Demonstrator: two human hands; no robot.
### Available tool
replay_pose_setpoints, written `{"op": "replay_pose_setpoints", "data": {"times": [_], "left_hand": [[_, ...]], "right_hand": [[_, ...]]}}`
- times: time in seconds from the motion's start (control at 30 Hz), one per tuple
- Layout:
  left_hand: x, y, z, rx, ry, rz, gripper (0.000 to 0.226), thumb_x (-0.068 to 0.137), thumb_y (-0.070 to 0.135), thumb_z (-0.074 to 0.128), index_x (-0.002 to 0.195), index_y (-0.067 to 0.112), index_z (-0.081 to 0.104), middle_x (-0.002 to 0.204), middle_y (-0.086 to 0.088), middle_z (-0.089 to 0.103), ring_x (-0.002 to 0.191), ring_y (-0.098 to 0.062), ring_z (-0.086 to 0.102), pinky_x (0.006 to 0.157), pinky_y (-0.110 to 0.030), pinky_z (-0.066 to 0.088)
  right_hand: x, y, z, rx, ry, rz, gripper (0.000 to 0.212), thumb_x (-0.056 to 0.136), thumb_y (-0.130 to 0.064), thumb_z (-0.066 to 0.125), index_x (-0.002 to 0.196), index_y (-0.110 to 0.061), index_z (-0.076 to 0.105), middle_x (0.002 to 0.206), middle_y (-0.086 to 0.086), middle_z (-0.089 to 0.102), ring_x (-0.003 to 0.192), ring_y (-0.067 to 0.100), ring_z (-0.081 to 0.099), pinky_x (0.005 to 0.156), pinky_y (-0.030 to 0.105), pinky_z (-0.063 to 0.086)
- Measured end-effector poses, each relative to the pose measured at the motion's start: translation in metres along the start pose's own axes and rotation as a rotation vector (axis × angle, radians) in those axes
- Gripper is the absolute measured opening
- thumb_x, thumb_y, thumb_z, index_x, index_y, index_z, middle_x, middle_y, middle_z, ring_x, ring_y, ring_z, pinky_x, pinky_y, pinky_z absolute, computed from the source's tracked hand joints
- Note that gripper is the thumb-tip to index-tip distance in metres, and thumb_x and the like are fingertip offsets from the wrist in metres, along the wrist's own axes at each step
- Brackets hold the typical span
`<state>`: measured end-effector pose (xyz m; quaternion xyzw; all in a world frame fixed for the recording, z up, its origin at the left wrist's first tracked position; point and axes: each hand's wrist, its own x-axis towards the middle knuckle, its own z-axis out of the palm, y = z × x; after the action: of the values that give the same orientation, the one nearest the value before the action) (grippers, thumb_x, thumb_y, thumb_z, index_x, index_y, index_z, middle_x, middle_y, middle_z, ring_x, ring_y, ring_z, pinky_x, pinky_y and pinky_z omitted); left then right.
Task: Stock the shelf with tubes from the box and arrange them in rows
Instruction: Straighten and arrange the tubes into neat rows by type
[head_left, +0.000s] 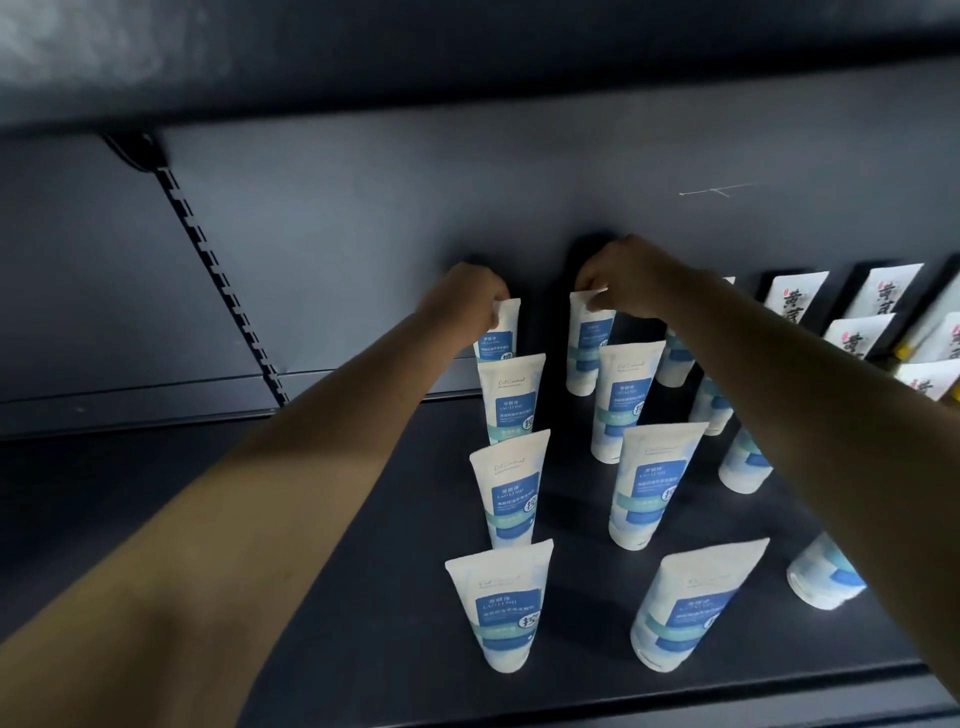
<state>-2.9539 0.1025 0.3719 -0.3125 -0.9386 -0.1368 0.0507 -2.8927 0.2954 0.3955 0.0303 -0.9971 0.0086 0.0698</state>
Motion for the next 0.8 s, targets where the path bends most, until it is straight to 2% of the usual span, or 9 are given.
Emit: {"op": "replay_pose_setpoints", "data": {"times": [0.2, 0.3, 0.4, 0.53, 0.6, 0.67, 0.73, 0.8], "left_hand": [[0.003, -0.002, -0.003, -0.013, -0.063, 0.009, 0.031, 0.085, 0.007, 0.060, 0.115, 0.010, 0.065, 0.115, -0.013, 0.064, 0.103, -0.028, 0.060, 0.084, -0.031, 0.046], [-0.002, -0.005, -0.008, -0.106, -0.076, 0.000, 0.036, 0.086, 0.009, 0.062, 0.122, 0.007, 0.061, 0.122, -0.012, 0.062, 0.109, -0.026, 0.058, 0.085, -0.027, 0.041], [-0.018, -0.009, -0.015, -0.242, 0.017, -0.040, 0.043, 0.088, 0.011, 0.062, 0.130, 0.005, 0.054, 0.129, -0.013, 0.058, 0.115, -0.025, 0.056, 0.089, -0.024, 0.039], [-0.051, -0.007, -0.024, -0.348, 0.194, -0.005, 0.032, 0.088, 0.017, 0.063, 0.120, 0.009, 0.063, 0.121, -0.007, 0.063, 0.107, -0.017, 0.060, 0.087, -0.017, 0.038], [-0.070, 0.000, -0.029, -0.439, 0.134, 0.004, 0.030, 0.089, 0.023, 0.063, 0.117, 0.012, 0.065, 0.115, -0.002, 0.065, 0.101, -0.011, 0.061, 0.083, -0.016, 0.041], [-0.085, 0.009, -0.031, -0.473, -0.020, 0.027, 0.032, 0.088, 0.027, 0.065, 0.117, 0.014, 0.065, 0.110, 0.002, 0.066, 0.099, -0.007, 0.060, 0.077, -0.011, 0.042], [-0.094, 0.014, -0.027, -0.371, -0.121, 0.083, 0.032, 0.087, 0.027, 0.067, 0.115, 0.011, 0.065, 0.110, 0.000, 0.066, 0.095, -0.008, 0.060, 0.072, -0.007, 0.040], [-0.097, 0.016, -0.021, -0.274, -0.137, 0.101, 0.030, 0.086, 0.022, 0.067, 0.114, 0.010, 0.065, 0.107, -0.005, 0.066, 0.085, -0.010, 0.055, 0.065, -0.012, 0.039]], "right_hand": [[0.001, 0.000, -0.001, 0.088, -0.013, -0.016, 0.033, 0.083, -0.009, 0.066, 0.116, -0.006, 0.065, 0.117, 0.012, 0.065, 0.105, 0.028, 0.059, 0.089, 0.029, 0.041], [-0.007, 0.000, -0.008, 0.111, -0.024, 0.015, 0.038, 0.081, -0.009, 0.069, 0.119, -0.008, 0.063, 0.115, 0.010, 0.067, 0.103, 0.026, 0.061, 0.091, 0.029, 0.044], [-0.021, 0.001, -0.022, 0.132, 0.001, 0.050, 0.039, 0.081, -0.012, 0.070, 0.119, -0.009, 0.062, 0.116, 0.009, 0.067, 0.106, 0.025, 0.061, 0.095, 0.031, 0.045], [-0.055, -0.001, -0.042, 0.253, -0.017, 0.054, 0.026, 0.084, -0.021, 0.068, 0.109, -0.015, 0.067, 0.108, 0.001, 0.069, 0.102, 0.017, 0.062, 0.096, 0.027, 0.044], [-0.072, -0.002, -0.044, 0.322, -0.106, 0.062, 0.023, 0.084, -0.026, 0.068, 0.107, -0.020, 0.068, 0.107, -0.003, 0.069, 0.101, 0.013, 0.062, 0.097, 0.027, 0.044], [-0.083, -0.003, -0.038, 0.364, -0.204, 0.073, 0.028, 0.083, -0.027, 0.070, 0.110, -0.023, 0.065, 0.112, -0.004, 0.067, 0.103, 0.012, 0.061, 0.098, 0.028, 0.045], [-0.089, -0.007, -0.027, 0.319, -0.258, 0.075, 0.039, 0.082, -0.025, 0.071, 0.120, -0.020, 0.061, 0.122, -0.003, 0.063, 0.111, 0.013, 0.058, 0.100, 0.029, 0.043], [-0.091, -0.010, -0.016, 0.227, -0.223, 0.085, 0.046, 0.083, -0.024, 0.069, 0.128, -0.018, 0.057, 0.130, 0.001, 0.058, 0.118, 0.017, 0.054, 0.101, 0.029, 0.040]]}}
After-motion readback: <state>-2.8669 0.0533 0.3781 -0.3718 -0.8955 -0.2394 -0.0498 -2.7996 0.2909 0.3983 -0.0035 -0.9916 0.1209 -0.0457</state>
